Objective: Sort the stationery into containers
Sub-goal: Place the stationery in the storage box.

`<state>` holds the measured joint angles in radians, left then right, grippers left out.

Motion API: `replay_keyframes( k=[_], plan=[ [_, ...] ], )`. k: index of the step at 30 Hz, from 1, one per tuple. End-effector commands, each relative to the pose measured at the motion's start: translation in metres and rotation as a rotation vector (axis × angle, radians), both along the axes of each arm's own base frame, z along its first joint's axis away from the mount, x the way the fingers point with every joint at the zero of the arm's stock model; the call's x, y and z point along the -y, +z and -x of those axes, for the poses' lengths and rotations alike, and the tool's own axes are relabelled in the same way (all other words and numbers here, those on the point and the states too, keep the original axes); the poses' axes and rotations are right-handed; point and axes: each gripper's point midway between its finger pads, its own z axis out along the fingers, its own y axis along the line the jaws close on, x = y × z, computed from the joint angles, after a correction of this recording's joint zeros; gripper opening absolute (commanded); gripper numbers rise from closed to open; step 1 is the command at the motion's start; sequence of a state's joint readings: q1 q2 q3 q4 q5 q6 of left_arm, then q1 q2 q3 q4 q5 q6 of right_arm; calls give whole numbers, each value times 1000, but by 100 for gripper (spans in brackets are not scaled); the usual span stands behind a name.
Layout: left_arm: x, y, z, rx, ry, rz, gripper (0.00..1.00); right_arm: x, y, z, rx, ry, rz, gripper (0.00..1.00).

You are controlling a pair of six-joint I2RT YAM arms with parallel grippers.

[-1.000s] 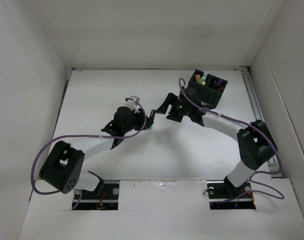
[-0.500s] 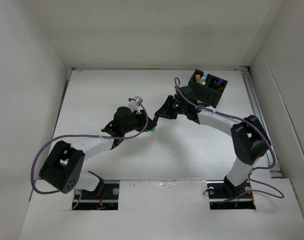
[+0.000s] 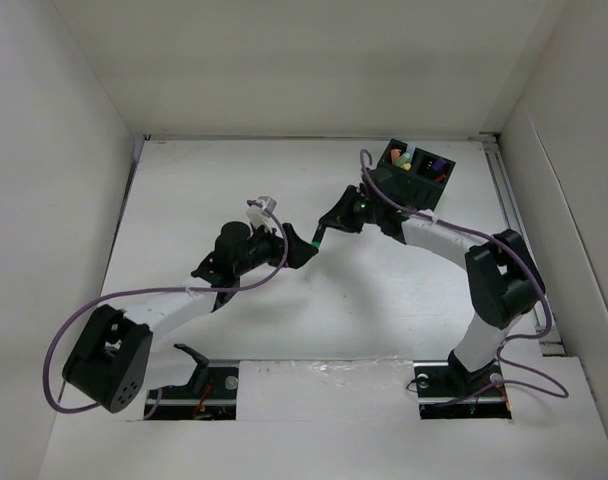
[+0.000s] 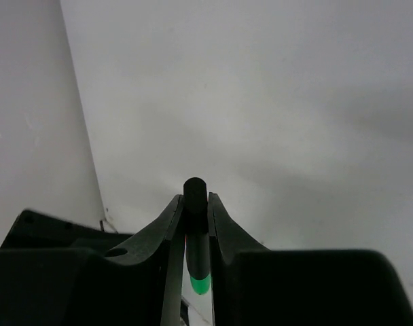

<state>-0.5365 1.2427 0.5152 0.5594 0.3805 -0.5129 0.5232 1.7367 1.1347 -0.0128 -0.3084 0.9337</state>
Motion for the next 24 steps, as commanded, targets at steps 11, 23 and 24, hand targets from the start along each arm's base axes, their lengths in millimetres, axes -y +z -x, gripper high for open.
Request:
replay_keyframes(
  k=[11, 23, 24],
  plan=[
    [-7, 41, -1, 139, 39, 68, 89, 323, 135, -106, 318, -1105, 352, 0],
    [-12, 39, -1, 119, 73, 69, 88, 385, 149, -158, 334, -1204, 442, 0],
    [-12, 38, -1, 119, 74, 69, 88, 381, 151, -159, 344, -1198, 435, 0]
  ],
)
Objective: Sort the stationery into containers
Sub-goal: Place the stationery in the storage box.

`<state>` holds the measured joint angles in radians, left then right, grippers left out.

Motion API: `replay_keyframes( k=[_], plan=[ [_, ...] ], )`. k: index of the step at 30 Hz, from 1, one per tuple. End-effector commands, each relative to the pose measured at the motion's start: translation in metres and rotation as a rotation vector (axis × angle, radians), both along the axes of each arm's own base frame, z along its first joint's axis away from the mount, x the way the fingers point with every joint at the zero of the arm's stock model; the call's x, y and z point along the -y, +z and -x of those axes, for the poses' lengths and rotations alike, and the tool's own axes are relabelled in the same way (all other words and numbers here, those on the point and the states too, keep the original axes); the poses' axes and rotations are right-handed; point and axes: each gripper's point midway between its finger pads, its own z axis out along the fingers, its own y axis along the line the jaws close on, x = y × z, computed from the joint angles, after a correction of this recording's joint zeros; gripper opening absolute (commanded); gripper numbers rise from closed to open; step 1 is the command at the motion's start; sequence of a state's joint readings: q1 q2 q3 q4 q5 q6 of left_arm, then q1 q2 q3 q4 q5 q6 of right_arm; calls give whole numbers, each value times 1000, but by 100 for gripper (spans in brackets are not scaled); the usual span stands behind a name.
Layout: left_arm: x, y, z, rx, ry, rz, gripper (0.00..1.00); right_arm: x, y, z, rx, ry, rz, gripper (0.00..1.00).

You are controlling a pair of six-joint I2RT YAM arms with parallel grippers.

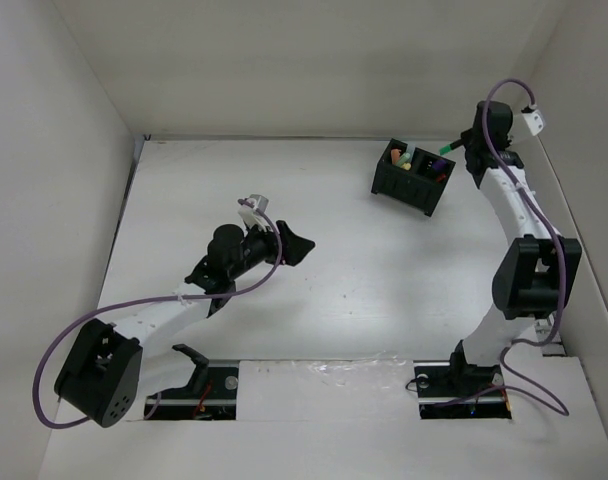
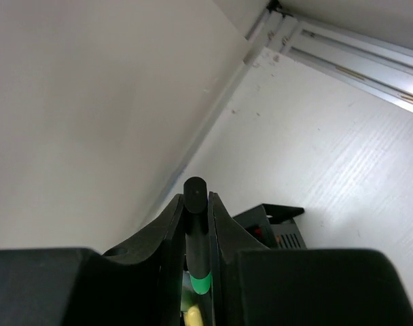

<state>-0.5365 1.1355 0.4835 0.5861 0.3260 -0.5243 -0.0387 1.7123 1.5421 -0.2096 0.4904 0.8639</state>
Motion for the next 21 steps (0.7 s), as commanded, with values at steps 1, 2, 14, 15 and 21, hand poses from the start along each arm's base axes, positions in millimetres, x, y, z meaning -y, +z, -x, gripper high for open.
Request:
replay_keyframes(
  k=[1, 2, 14, 15, 21],
  plan=[
    [-3, 11, -3, 27, 28, 15, 87, -8, -2, -6, -34, 18, 50, 0],
    [-4, 15, -2, 37, 28, 22, 87, -12, -8, -8, -52, 23, 63, 0],
    [-12, 18, -1, 50, 66, 11, 87, -42, -31, -11, -129, -26, 164, 1],
    [-13, 18, -2, 51, 75, 9, 87, -39, -37, -9, -150, -47, 176, 4],
    [-16, 15, -1, 44, 77, 19, 87, -34, -47, -3, -175, -99, 188, 6]
  ],
)
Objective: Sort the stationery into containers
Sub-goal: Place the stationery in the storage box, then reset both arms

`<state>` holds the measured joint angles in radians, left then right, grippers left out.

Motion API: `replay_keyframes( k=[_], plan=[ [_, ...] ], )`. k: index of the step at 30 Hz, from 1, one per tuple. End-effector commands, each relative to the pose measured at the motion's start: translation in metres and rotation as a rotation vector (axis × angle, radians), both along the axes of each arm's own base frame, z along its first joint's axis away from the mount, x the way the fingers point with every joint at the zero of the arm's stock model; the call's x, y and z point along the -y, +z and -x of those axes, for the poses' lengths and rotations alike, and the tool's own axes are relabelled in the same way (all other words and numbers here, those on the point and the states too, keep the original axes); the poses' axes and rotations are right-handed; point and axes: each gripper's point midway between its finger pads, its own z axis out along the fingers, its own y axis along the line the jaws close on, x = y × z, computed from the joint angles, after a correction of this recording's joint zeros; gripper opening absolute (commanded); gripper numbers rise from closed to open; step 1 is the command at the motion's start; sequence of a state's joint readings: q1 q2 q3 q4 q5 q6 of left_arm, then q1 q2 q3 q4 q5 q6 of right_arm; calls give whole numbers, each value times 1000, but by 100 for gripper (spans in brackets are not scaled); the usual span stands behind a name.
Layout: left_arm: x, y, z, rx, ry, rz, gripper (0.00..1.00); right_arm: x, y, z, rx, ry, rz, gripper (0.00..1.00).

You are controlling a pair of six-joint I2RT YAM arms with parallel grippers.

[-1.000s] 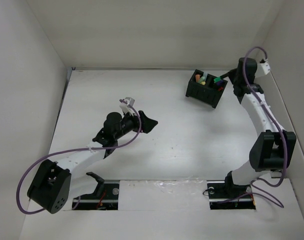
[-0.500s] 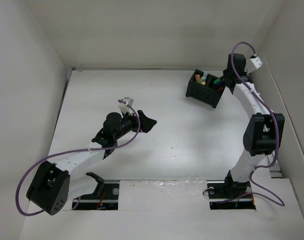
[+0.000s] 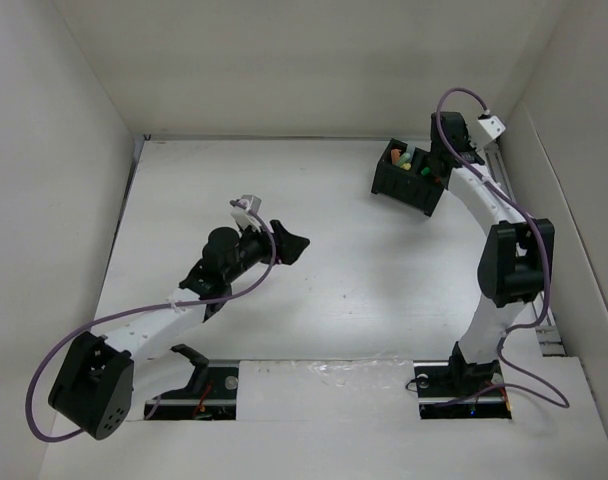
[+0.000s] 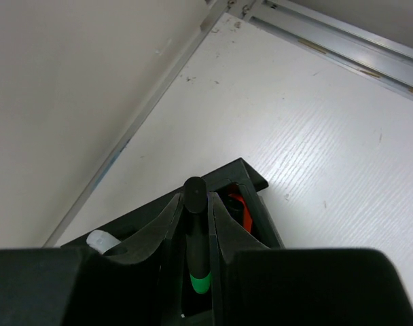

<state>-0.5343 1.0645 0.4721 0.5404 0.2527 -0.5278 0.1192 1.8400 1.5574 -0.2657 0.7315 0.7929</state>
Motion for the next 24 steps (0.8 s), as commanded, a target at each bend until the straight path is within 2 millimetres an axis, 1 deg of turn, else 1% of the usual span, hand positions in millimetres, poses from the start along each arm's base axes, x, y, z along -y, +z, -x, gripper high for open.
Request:
replay_keyframes(
  k=[1, 3, 4, 5, 6, 7, 8, 9, 10, 11, 12, 13, 14, 15, 16, 17, 18, 19, 20, 21, 22, 23, 24],
  plan=[
    [-3, 8, 1, 28, 2, 21, 87, 8, 15, 0, 37, -64, 20, 6],
    [-5, 10, -1, 36, 11, 25, 87, 8, 15, 0, 37, -64, 20, 9],
    [-4, 10, 0, 35, 2, 27, 87, 8, 9, 0, 19, -64, 23, 12],
    [-4, 10, 0, 35, 2, 27, 87, 2, 13, -1, 28, -54, 22, 23],
    [-4, 14, 1, 46, 2, 33, 87, 3, 13, -1, 29, -61, 26, 34],
    [-5, 13, 1, 50, 2, 35, 87, -1, 18, 2, 31, -52, 26, 48],
    [-5, 13, 1, 50, 2, 35, 87, -3, 28, 1, 52, -42, 16, 62],
    [-8, 12, 1, 45, 13, 42, 87, -6, 30, 2, 58, -32, 0, 83],
    [-7, 12, 3, 44, 1, 44, 87, -14, 35, 2, 67, 1, -16, 100],
    [-9, 15, 3, 57, 1, 52, 87, -20, 48, 6, 88, 18, -25, 100],
    [-7, 20, 3, 75, -9, 64, 87, -19, 54, 11, 98, 19, -26, 100],
    [-8, 16, 5, 71, -9, 62, 87, -28, 58, 14, 107, 51, -40, 100],
    [-8, 16, 5, 71, -9, 61, 87, -36, 57, 18, 112, 70, -54, 100],
    [-8, 16, 5, 65, -7, 68, 87, -41, 75, 25, 156, 91, -68, 100],
    [-7, 16, 6, 64, -18, 69, 87, -47, 78, 31, 161, 113, -75, 100],
    [-7, 16, 6, 64, -18, 69, 87, -62, 83, 36, 174, 153, -85, 100],
    [-5, 19, 7, 74, -30, 76, 87, -68, 90, 48, 199, 166, -100, 100],
    [-5, 15, 6, 63, -30, 71, 90, -77, 91, 54, 207, 199, -112, 100],
    [-4, 12, 6, 47, -29, 72, 93, -90, 92, 60, 217, 245, -141, 100],
    [-3, 12, 7, 46, -39, 74, 95, -109, 79, 68, 201, 303, -155, 100],
    [-1, 8, 8, 36, -48, 70, 99, -119, 89, 80, 237, 340, -196, 100],
    [0, 11, 9, 45, -57, 76, 99, -132, 85, 87, 235, 394, -217, 100],
    [0, 14, 8, 58, -58, 83, 99, -159, 80, 97, 231, 497, -271, 100]
  ],
)
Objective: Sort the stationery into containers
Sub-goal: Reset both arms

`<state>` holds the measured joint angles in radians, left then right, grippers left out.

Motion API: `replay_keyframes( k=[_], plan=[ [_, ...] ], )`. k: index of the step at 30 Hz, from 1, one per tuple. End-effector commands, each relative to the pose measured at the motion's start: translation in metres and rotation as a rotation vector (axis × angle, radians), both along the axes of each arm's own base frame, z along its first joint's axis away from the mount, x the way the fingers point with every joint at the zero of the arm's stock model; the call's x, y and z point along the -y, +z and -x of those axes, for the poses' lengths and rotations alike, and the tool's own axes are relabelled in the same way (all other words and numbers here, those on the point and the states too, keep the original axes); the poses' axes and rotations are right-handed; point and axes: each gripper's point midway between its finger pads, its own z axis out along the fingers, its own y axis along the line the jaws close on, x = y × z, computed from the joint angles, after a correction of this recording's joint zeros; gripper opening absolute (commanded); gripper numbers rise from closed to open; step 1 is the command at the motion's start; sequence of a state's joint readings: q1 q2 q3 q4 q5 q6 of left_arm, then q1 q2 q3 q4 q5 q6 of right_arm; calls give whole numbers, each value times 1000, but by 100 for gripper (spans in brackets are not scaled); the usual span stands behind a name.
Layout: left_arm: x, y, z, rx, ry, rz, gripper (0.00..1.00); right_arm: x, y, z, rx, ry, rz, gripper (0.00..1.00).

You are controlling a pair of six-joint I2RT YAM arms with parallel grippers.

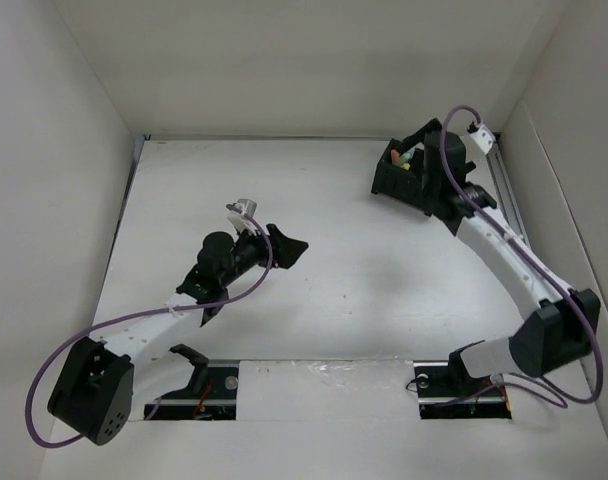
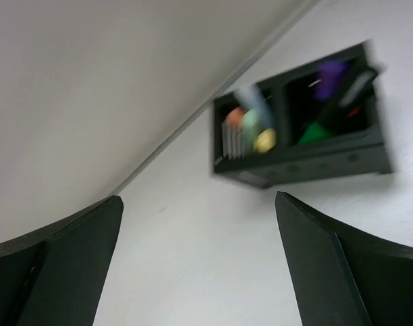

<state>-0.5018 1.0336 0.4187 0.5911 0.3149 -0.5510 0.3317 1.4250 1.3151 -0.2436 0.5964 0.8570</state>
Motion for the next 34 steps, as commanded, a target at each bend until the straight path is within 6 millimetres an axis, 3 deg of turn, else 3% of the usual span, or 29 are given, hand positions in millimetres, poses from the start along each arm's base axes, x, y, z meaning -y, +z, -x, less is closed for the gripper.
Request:
replay_keyframes(
  k=[1, 3, 4, 7, 15, 23, 34],
  plan=[
    [4, 12, 2, 47, -32, 39, 99, -58, -17, 27, 17, 236, -124, 100],
    [1, 26, 5, 102, -22, 67, 99, -83, -32, 43, 3, 352, -182, 100],
    [-2, 26, 7, 106, -13, 68, 99, -88, -53, 52, -23, 384, -185, 100],
    [-9, 30, 4, 126, 32, 74, 99, -105, -67, 74, -33, 487, -231, 100],
    [1, 10, -8, 57, 12, 38, 99, -114, -107, 114, -96, 620, -214, 100],
    [3, 2, -15, 25, 25, 19, 99, -109, -148, 119, -191, 616, -187, 100],
    [-2, 4, -11, 46, 40, 28, 99, -119, -156, 116, -200, 651, -185, 100]
  ],
)
